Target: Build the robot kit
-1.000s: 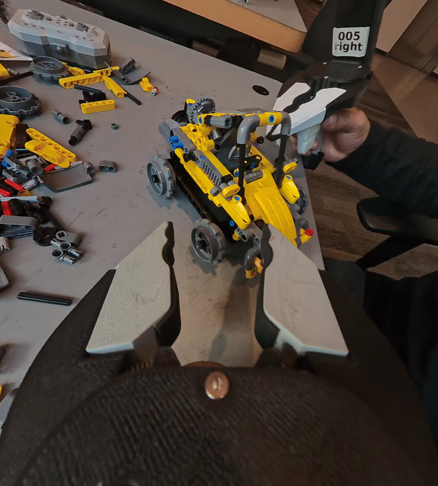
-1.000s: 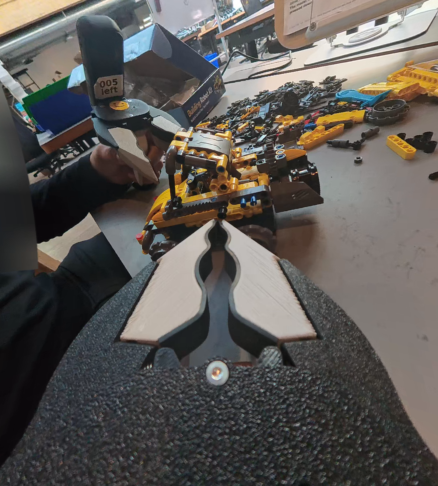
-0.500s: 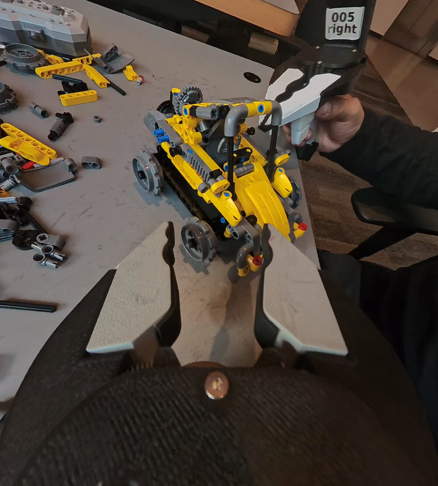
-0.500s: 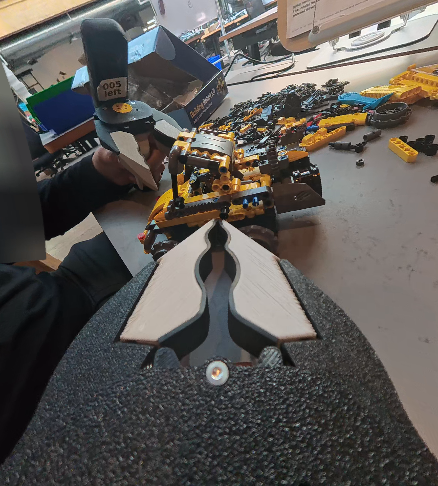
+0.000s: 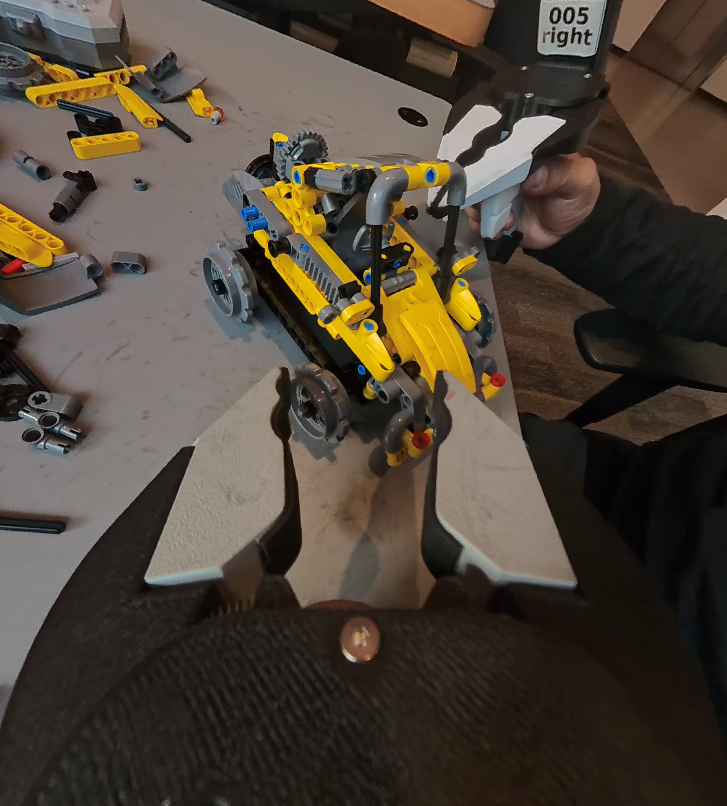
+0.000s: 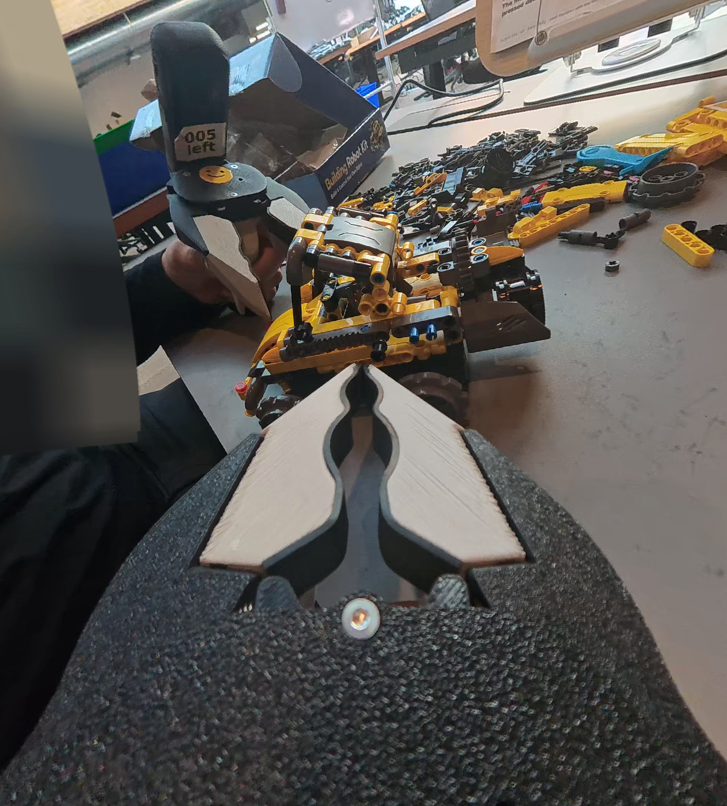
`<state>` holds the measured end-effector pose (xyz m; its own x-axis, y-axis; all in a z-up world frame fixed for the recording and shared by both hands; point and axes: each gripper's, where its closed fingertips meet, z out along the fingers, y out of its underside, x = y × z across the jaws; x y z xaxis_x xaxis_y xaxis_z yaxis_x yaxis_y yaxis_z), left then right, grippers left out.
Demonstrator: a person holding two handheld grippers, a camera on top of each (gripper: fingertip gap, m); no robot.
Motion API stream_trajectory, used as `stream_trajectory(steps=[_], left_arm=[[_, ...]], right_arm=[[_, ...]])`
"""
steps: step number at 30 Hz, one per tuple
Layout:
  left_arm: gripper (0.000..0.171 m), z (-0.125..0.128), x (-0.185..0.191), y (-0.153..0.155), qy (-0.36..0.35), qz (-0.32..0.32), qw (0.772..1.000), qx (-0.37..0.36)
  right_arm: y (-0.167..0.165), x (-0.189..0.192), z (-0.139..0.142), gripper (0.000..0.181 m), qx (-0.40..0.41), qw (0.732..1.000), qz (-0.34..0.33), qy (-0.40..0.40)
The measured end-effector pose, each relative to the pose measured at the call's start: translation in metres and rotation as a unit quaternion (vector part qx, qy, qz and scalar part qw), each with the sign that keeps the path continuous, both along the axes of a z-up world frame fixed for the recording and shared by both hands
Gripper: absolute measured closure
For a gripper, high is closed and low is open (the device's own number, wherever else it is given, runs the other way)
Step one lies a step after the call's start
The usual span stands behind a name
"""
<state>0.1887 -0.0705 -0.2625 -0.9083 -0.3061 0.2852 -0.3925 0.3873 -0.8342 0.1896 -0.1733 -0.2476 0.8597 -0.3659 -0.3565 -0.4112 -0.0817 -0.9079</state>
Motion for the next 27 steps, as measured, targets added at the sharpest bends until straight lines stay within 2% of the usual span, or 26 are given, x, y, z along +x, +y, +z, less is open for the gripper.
stream_trajectory(steps=[27], left_arm=[[0.112,-0.0015,0.0022,0.0001,0.023,0.004,1.000,-0.004]], right_arm=[[-0.0002,0.0010,-0.0001,0.181,0.002,1.000,0.001,0.005]])
